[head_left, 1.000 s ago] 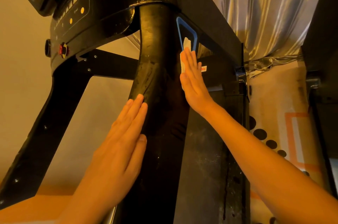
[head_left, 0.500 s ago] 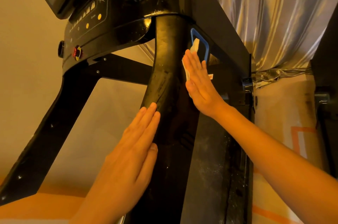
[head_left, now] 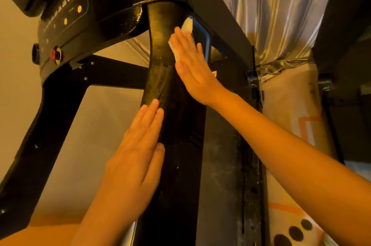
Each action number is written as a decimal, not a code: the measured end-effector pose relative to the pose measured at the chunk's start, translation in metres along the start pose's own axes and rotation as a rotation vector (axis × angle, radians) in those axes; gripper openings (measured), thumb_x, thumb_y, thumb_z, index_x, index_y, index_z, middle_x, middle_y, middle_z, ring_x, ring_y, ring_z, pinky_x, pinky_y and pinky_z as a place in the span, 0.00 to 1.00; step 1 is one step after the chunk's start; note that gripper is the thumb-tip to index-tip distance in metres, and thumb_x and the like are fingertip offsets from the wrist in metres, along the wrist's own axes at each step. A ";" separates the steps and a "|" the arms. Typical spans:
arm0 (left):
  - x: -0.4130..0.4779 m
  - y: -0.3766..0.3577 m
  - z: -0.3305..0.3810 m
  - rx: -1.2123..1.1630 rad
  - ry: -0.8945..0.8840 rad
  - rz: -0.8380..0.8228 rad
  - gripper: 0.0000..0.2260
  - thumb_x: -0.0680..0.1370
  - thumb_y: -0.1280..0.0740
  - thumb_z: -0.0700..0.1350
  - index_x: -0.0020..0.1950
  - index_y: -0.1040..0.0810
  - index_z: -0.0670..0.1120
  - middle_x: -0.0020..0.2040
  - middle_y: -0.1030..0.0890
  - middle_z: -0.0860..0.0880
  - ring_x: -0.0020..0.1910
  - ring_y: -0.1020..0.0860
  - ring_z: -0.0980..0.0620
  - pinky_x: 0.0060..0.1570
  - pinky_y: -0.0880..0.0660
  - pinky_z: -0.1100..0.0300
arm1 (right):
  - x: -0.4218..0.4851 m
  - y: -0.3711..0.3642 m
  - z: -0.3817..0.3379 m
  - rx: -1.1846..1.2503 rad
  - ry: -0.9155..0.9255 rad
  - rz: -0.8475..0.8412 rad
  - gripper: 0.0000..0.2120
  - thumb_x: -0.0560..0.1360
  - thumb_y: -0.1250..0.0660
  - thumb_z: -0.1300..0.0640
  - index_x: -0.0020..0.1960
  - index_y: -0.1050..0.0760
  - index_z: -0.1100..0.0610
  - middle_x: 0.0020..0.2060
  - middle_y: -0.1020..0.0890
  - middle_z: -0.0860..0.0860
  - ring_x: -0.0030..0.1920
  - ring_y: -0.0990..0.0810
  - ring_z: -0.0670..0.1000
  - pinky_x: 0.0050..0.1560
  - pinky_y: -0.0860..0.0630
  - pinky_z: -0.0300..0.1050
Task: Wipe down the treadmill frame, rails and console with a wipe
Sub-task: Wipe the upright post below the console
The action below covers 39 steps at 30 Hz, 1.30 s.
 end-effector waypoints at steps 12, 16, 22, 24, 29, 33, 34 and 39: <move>-0.001 -0.005 -0.001 -0.007 0.064 -0.063 0.29 0.80 0.51 0.57 0.82 0.47 0.55 0.82 0.50 0.62 0.79 0.55 0.67 0.72 0.58 0.76 | 0.008 -0.012 -0.026 -0.228 0.045 -0.210 0.28 0.86 0.53 0.49 0.83 0.47 0.56 0.83 0.49 0.53 0.83 0.57 0.52 0.77 0.68 0.51; -0.003 -0.006 -0.003 0.001 0.065 -0.062 0.28 0.81 0.51 0.56 0.82 0.46 0.54 0.82 0.50 0.61 0.80 0.54 0.65 0.74 0.57 0.74 | -0.024 -0.009 0.001 -0.041 -0.102 -0.111 0.27 0.87 0.53 0.50 0.84 0.53 0.55 0.84 0.53 0.51 0.83 0.60 0.49 0.79 0.69 0.51; -0.004 -0.005 -0.003 -0.018 0.060 -0.057 0.29 0.79 0.53 0.60 0.82 0.48 0.57 0.81 0.52 0.64 0.79 0.56 0.68 0.73 0.56 0.72 | -0.064 -0.021 0.039 0.152 -0.325 -0.002 0.24 0.87 0.56 0.50 0.80 0.59 0.45 0.83 0.55 0.46 0.81 0.61 0.41 0.76 0.71 0.43; -0.004 -0.005 -0.003 0.000 0.054 -0.060 0.28 0.81 0.52 0.58 0.82 0.49 0.56 0.82 0.53 0.64 0.78 0.57 0.68 0.72 0.57 0.74 | -0.072 -0.023 0.048 0.160 -0.354 0.014 0.24 0.86 0.56 0.50 0.80 0.59 0.44 0.83 0.56 0.46 0.82 0.61 0.44 0.78 0.70 0.49; -0.003 -0.006 -0.003 0.018 0.048 -0.064 0.28 0.81 0.49 0.53 0.82 0.49 0.56 0.82 0.53 0.63 0.78 0.58 0.69 0.72 0.58 0.75 | -0.061 -0.023 0.038 0.168 -0.379 0.021 0.24 0.86 0.57 0.49 0.80 0.60 0.45 0.83 0.58 0.49 0.82 0.63 0.47 0.78 0.70 0.49; -0.003 -0.006 -0.003 0.030 0.051 -0.061 0.28 0.81 0.50 0.55 0.82 0.50 0.56 0.82 0.54 0.62 0.78 0.58 0.68 0.72 0.58 0.73 | -0.012 -0.017 -0.008 0.053 -0.183 -0.043 0.26 0.86 0.54 0.50 0.83 0.54 0.53 0.83 0.55 0.51 0.80 0.64 0.46 0.75 0.72 0.44; -0.003 -0.007 -0.003 0.028 0.052 -0.061 0.28 0.81 0.51 0.56 0.82 0.50 0.56 0.82 0.54 0.63 0.78 0.58 0.68 0.72 0.58 0.74 | 0.001 -0.020 -0.019 -0.029 -0.107 -0.116 0.27 0.86 0.53 0.50 0.83 0.51 0.55 0.83 0.52 0.51 0.81 0.63 0.47 0.75 0.73 0.44; -0.002 -0.006 -0.003 0.002 0.061 -0.054 0.31 0.78 0.55 0.61 0.81 0.48 0.57 0.81 0.52 0.64 0.78 0.57 0.69 0.72 0.58 0.74 | 0.021 -0.032 -0.040 -0.299 0.120 -0.370 0.27 0.83 0.52 0.50 0.81 0.39 0.56 0.81 0.39 0.52 0.83 0.52 0.50 0.79 0.67 0.56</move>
Point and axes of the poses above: each hand's wrist, its own x-axis towards the middle knuckle, its own y-axis out of the back of the hand, z = x × y, the point moved 10 cm from there along x, towards the middle knuckle
